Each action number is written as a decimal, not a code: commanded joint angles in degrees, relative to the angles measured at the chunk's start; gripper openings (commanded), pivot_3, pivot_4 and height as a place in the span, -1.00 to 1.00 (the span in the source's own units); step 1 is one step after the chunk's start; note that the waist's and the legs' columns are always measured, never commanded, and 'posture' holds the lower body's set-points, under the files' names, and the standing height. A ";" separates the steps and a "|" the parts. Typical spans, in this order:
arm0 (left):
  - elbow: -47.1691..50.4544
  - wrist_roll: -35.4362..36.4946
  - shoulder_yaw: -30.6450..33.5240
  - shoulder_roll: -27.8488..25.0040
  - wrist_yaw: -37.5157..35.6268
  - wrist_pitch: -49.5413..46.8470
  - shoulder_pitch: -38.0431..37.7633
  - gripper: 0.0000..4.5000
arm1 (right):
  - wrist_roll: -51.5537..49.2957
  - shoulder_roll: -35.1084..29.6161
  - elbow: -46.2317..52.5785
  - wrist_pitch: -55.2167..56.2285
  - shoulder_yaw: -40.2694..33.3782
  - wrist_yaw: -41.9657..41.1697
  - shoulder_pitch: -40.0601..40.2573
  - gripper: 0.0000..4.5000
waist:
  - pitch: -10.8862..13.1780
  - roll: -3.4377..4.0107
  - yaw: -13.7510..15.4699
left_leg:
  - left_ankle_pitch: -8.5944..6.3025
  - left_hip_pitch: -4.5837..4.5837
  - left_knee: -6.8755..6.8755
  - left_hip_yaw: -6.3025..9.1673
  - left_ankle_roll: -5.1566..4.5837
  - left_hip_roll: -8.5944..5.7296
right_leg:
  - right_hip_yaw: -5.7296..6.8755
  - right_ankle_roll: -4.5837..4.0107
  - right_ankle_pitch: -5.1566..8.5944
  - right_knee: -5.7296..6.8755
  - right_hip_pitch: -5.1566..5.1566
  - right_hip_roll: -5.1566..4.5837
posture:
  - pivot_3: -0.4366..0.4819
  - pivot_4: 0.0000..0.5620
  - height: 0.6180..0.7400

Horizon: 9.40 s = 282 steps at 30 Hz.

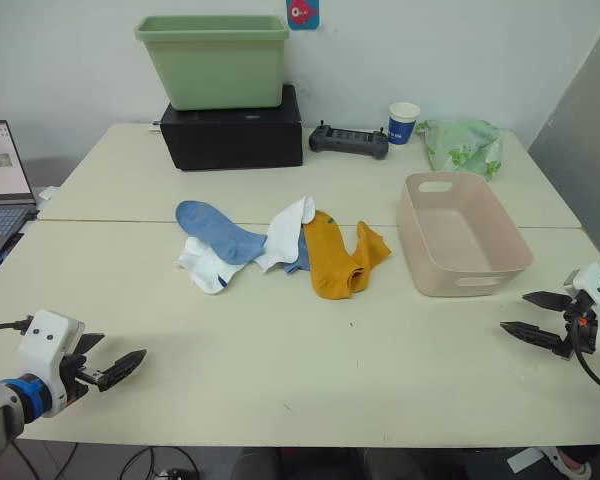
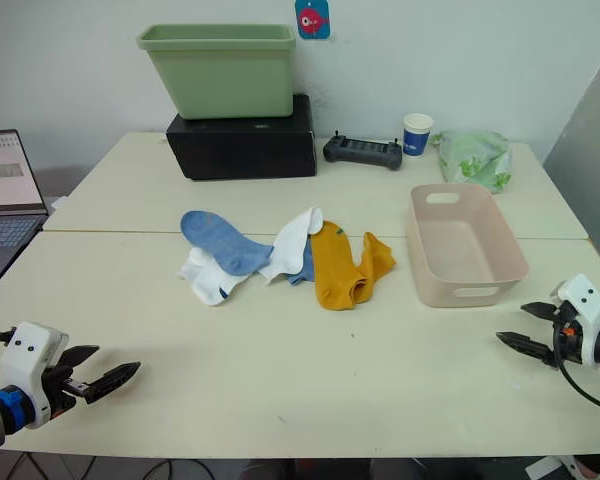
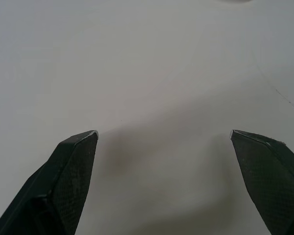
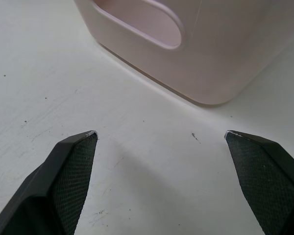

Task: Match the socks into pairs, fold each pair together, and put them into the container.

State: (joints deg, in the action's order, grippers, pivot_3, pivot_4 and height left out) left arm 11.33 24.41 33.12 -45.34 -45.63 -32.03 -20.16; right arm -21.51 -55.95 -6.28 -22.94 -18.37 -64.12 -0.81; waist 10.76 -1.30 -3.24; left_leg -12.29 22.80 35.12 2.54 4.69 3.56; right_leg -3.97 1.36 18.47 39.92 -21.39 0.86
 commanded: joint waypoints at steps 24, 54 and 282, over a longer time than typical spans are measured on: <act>-1.76 5.21 4.03 1.26 -5.85 6.69 0.02 1.00 | -0.11 0.99 -1.53 3.67 -2.61 2.23 1.32 0.99 | 0.00 0.00 -0.01 | 0.00 -0.01 0.00 -0.03 0.00 0.00 | -0.02 0.02 -0.01 0.00 0.00 0.00 | -0.05 -0.47 0.83; 13.17 10.50 -5.44 3.13 -7.10 2.58 2.54 1.00 | -9.97 11.33 39.63 -8.07 10.43 12.15 3.79 0.99 | -0.08 -0.13 0.09 | 0.00 0.00 0.04 -0.02 0.01 0.02 | -0.05 0.10 -0.06 0.00 0.00 0.01 | -0.05 -0.47 0.83; -17.59 -19.52 -55.67 23.61 -0.80 13.25 47.90 -0.27 | -15.76 13.50 48.43 -27.53 9.53 30.90 -1.63 1.00 | -0.20 -0.29 1.54 | -0.03 0.31 -0.04 0.14 -0.10 -0.01 | 0.01 0.34 -0.28 -0.76 0.04 0.15 | -0.05 -0.47 0.83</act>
State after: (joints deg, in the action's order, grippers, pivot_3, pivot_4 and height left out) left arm -5.72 5.89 -21.75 -21.73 -45.72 -19.56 27.85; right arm -36.26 -42.28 39.92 -50.52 -7.07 -33.64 -1.88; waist 10.56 -1.59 -1.70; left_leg -12.32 23.11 35.09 2.67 4.59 3.53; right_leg -3.97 1.70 18.18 39.16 -21.34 0.99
